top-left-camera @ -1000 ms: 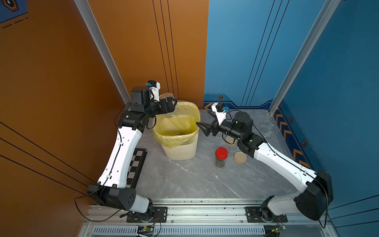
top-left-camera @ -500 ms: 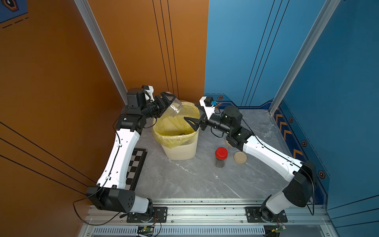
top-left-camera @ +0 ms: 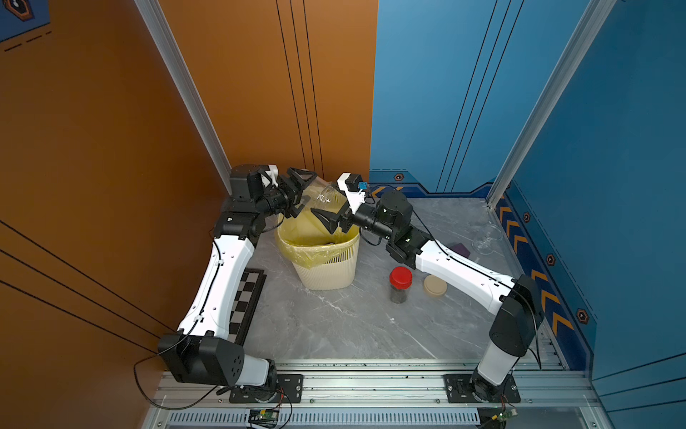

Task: Empty moldy tea leaves from jars
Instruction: Place the jar at the center of the board.

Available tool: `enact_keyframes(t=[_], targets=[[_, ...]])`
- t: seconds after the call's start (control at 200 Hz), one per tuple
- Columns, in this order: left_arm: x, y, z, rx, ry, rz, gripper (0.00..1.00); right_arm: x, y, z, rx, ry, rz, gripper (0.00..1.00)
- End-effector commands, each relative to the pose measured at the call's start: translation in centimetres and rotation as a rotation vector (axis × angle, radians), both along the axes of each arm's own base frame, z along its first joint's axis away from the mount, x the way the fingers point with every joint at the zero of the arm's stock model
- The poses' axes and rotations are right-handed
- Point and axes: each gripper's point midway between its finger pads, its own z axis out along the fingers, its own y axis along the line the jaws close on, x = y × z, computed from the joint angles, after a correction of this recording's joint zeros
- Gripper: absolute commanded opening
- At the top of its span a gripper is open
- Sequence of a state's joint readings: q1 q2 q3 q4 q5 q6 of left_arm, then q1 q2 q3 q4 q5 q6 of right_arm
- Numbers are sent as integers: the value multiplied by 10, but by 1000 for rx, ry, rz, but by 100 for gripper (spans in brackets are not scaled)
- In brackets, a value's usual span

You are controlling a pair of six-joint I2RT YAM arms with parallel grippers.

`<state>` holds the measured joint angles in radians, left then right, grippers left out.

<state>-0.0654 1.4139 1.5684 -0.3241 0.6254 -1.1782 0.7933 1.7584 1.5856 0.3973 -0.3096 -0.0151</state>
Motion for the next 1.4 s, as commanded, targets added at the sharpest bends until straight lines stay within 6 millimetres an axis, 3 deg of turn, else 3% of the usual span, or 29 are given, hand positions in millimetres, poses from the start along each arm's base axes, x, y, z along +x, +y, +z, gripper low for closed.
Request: enact_keyframes(t=[0.0, 0.39, 0.541, 1.246, 1.396], targets=[[-19, -4, 38, -42, -121, -43, 59, 4, 2, 15, 39, -49, -45, 100], [-31, -16, 29, -82, -88, -87, 60, 7, 11, 16, 52, -56, -39, 100], [-36, -21, 35, -113, -107, -104, 60, 8, 14, 14, 61, -58, -39, 100], [-41, -34, 30, -198, -92, -153, 60, 12, 19, 12, 73, -35, -39, 100], [-41, -35, 28, -204, -89, -156, 62, 12, 15, 14, 78, -34, -41, 90]])
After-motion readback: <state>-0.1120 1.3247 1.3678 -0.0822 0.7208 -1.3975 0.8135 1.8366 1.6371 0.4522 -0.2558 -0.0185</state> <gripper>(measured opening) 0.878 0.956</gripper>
